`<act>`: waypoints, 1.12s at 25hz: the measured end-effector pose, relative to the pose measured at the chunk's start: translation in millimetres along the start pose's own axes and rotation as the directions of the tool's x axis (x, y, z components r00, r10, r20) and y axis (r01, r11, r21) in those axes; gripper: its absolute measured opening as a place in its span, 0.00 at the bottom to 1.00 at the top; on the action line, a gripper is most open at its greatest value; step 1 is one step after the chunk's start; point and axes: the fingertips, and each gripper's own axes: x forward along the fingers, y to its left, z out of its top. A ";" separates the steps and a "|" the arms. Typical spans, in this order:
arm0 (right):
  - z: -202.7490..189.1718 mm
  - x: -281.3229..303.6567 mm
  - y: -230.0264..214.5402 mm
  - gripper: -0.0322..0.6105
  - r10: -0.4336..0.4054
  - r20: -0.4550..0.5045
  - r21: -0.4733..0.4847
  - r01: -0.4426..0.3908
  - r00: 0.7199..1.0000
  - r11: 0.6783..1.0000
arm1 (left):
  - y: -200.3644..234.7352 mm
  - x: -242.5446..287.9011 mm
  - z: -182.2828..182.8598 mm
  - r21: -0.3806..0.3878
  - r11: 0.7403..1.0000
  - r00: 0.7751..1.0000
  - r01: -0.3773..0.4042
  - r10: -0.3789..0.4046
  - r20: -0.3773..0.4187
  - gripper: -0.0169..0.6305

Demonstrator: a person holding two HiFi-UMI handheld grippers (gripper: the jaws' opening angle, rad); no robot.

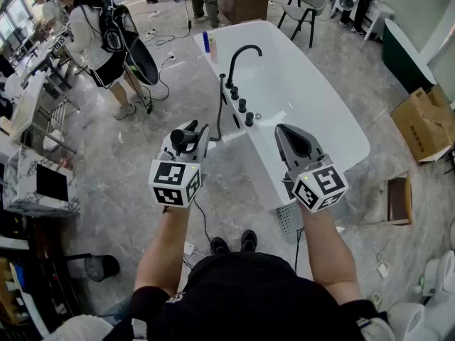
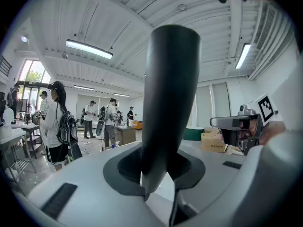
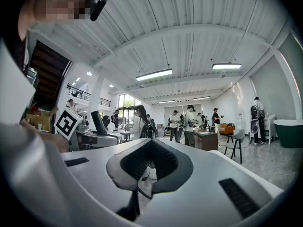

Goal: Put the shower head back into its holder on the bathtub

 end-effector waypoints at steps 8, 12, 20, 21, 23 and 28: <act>-8.4 1.3 1.5 0.07 0.014 -0.010 0.027 -0.014 1.000 1.000 | -7.5 2.6 -6.4 -0.004 1.000 1.000 -0.011 0.011 -0.011 0.21; -14.6 -4.3 -4.9 0.07 0.018 -0.018 0.059 -0.017 1.000 0.998 | -12.0 1.9 0.6 -0.002 1.000 1.000 -0.015 0.015 0.001 0.21; -19.7 -22.6 -30.4 0.07 0.049 -0.018 0.115 -0.047 0.999 0.992 | -26.4 0.2 7.8 -0.010 0.998 0.998 -0.059 0.060 0.020 0.21; -20.0 -22.9 -34.5 0.07 0.049 -0.017 0.124 -0.046 0.999 0.991 | -26.9 0.2 7.6 -0.015 0.998 0.998 -0.066 0.066 0.022 0.21; -21.1 -20.3 -39.1 0.07 0.051 -0.015 0.147 -0.049 0.999 0.988 | -25.8 0.5 7.7 -0.019 0.997 0.997 -0.074 0.074 0.021 0.21; -26.3 1.3 -37.7 0.07 0.094 -0.031 0.170 -0.087 0.995 0.982 | -10.9 10.1 11.5 -0.017 0.996 0.996 -0.086 0.087 0.023 0.21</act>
